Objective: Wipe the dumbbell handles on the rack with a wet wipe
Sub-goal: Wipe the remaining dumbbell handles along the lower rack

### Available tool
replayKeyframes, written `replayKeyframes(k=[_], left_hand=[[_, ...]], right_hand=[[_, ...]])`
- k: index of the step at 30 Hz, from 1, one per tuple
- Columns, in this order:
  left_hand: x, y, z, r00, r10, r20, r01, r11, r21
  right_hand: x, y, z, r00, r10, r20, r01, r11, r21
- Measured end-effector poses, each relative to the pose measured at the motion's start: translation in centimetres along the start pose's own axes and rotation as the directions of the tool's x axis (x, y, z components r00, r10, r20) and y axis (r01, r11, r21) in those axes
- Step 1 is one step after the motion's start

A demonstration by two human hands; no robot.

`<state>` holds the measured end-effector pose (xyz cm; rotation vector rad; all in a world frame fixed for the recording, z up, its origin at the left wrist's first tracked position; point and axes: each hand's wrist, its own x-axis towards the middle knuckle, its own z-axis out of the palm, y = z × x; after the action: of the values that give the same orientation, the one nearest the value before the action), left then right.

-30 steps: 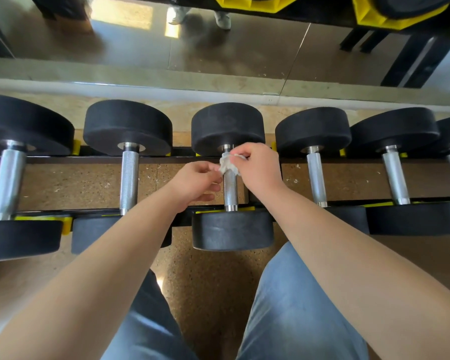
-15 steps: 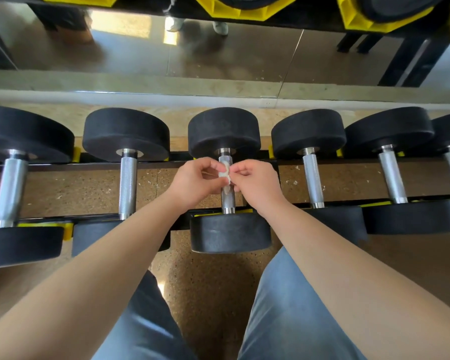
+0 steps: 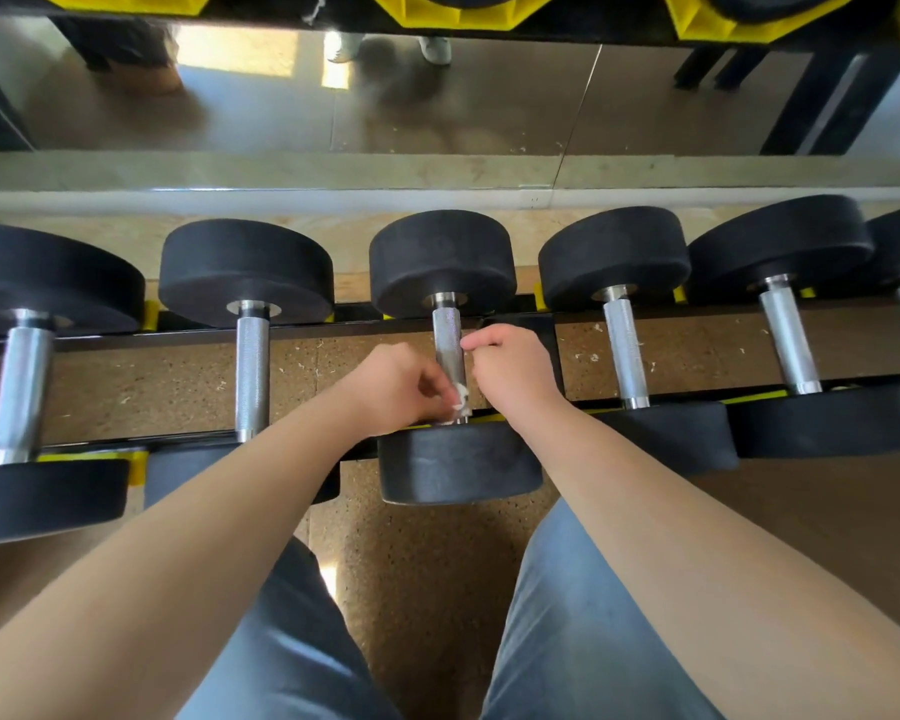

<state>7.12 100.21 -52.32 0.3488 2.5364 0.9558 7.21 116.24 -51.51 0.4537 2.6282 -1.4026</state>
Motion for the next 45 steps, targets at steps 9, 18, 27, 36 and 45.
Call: replayKeyframes(k=[9, 18, 27, 36, 45], left_hand=[[3.7, 2.2, 0.8, 0.836, -0.225, -0.501, 0.000, 0.912, -0.410], [0.1, 0.4, 0.6, 0.934, -0.358, -0.013, 0.320, 0.851, -0.417], [3.9, 1.8, 1.1, 0.771, -0.573, -0.279, 0.074, 0.515, -0.854], [-0.5, 0.5, 1.0, 0.931, -0.365, -0.012, 0.341, 0.878, -0.335], [1.9, 1.1, -0.5, 0.877, -0.377, -0.299, 0.190, 0.842, -0.505]], right_hand=[[-0.5, -0.1, -0.2, 0.999, 0.003, -0.045, -0.003, 1.000, -0.013], [-0.3, -0.2, 0.0, 0.999, -0.044, 0.017, 0.046, 0.995, -0.085], [-0.5, -0.2, 0.0, 0.999, -0.035, -0.016, 0.033, 0.996, -0.087], [-0.2, -0.3, 0.1, 1.000, -0.026, -0.001, 0.026, 0.993, -0.112], [-0.6, -0.2, -0.1, 0.998, -0.035, -0.056, 0.032, 0.998, -0.062]])
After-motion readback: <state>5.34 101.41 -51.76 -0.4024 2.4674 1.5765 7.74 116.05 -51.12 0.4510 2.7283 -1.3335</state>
